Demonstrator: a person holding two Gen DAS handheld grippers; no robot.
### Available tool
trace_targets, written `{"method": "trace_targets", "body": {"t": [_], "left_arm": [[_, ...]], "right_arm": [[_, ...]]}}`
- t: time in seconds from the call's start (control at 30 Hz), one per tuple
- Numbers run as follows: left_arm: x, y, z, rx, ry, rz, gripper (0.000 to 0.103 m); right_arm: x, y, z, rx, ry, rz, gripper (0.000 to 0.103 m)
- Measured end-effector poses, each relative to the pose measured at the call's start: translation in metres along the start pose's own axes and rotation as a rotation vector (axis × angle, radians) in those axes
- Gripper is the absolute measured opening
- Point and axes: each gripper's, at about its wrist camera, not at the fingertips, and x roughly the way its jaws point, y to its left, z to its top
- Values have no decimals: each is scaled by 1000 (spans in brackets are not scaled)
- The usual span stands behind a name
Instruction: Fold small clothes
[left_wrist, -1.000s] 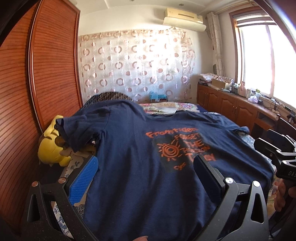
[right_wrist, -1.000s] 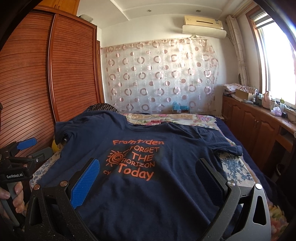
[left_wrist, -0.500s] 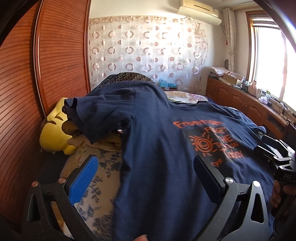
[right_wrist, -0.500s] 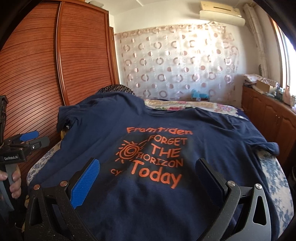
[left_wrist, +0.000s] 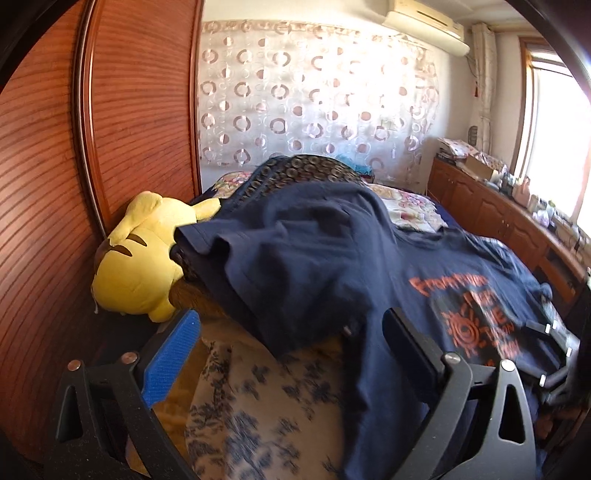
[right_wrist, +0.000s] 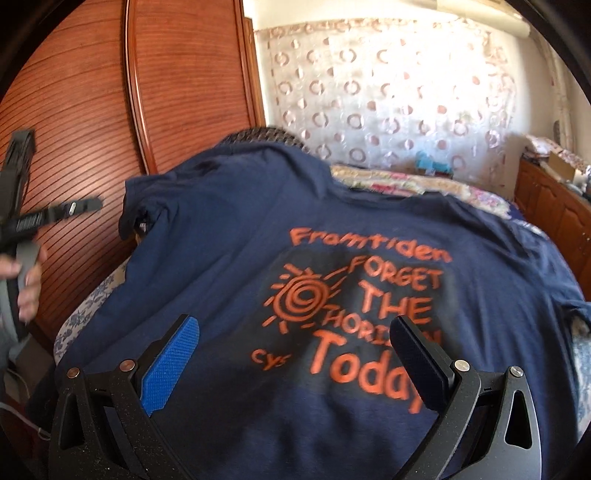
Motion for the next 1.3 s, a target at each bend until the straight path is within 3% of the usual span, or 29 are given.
{"method": "trace_targets", "body": {"t": [0.2,0.27,0.33,0.47,0.67,0.87,1.17,1.23,1.3], "left_arm": [[32,36,25,-50,38,31,85],[43,43,31,-54,55,29,70],[53,47,34,-58,81,28,69],[63,46,34,-52,116,-1,55],[63,37,34,3,120,4,7],[42,7,57,67,60,-57,4],[22,-104,94,236,53,-221,5],[15,-123,96,277,58,-243,11],[7,-129,95,290,51,-268,33]], "right_arm": [[2,2,3,-37,30,9,103],[2,-1,2,-38,36,9,103],[2,-1,3,-34,32,8,103],[3,-2,3,-19,30,5,103],[5,6,1,-18,22,-1,103],[6,8,1,-12,22,-1,103],[5,4,1,8,21,4,103],[5,2,1,12,18,6,103],[5,2,1,17,15,8,103]]}}
